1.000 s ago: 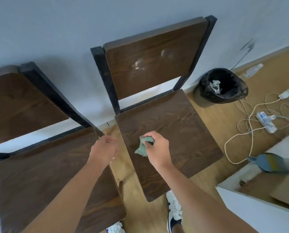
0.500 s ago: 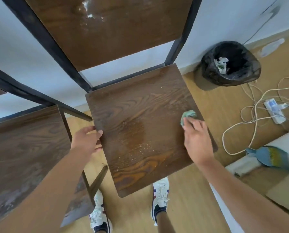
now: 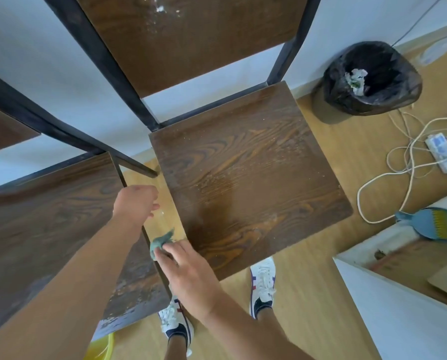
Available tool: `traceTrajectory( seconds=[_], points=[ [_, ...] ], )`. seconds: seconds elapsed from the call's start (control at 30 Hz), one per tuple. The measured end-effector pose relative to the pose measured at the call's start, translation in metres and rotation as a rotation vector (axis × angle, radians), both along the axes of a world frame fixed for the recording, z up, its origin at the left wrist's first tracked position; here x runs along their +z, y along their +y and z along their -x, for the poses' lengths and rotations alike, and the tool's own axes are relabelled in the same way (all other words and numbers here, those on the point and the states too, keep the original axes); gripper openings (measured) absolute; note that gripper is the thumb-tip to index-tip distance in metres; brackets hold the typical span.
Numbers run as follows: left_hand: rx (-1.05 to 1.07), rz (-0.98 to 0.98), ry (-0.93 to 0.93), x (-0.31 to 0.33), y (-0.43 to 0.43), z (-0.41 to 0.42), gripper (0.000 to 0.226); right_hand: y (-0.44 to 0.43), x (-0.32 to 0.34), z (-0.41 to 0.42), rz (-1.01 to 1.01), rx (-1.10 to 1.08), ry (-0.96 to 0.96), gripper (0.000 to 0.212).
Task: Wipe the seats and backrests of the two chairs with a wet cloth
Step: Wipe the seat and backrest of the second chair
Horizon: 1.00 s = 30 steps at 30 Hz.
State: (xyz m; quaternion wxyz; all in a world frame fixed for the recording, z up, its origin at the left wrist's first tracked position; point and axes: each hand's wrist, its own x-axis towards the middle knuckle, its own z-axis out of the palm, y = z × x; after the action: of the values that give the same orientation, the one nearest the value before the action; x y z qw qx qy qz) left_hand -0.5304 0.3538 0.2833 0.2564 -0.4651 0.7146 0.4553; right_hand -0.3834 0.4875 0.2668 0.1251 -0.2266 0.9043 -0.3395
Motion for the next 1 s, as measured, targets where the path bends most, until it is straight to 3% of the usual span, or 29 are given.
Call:
traceTrajectory(
  seconds=[0.13, 0.33, 0.4, 0.53, 0.63, 0.8, 1.0],
  points=[
    [0.017, -0.055, -0.004, -0.001, -0.004, -0.001, 0.028, 0.03, -0.007, 0.016, -0.077, -0.078, 0.024, 0.037],
    [0.046, -0.109, -0.028, -0.011, 0.013, -0.004, 0.019, 0.188, -0.031, 0.028, -0.344, -0.159, 0.194, 0.043],
    [0.032, -0.121, -0.038, -0.014, 0.019, -0.006, 0.018, 0.252, -0.028, 0.045, -0.472, -0.346, 0.131, 0.046],
    [0.025, -0.132, -0.026, -0.015, 0.023, -0.008, 0.021, 0.34, -0.003, 0.086, -0.704, -0.707, 0.035, 0.021],
    [0.021, -0.123, 0.015, -0.011, 0.023, -0.011, 0.023, 0.32, -0.002, 0.088, -0.604, -0.774, 0.131, 0.025],
    [0.044, -0.142, 0.085, -0.003, 0.031, -0.039, 0.029, 0.211, -0.031, 0.039, -0.398, -0.68, 0.186, 0.033],
    [0.056, -0.172, 0.054, -0.002, 0.044, -0.076, 0.036, 0.079, -0.023, -0.018, -0.179, -0.147, 0.083, 0.037]
  ],
)
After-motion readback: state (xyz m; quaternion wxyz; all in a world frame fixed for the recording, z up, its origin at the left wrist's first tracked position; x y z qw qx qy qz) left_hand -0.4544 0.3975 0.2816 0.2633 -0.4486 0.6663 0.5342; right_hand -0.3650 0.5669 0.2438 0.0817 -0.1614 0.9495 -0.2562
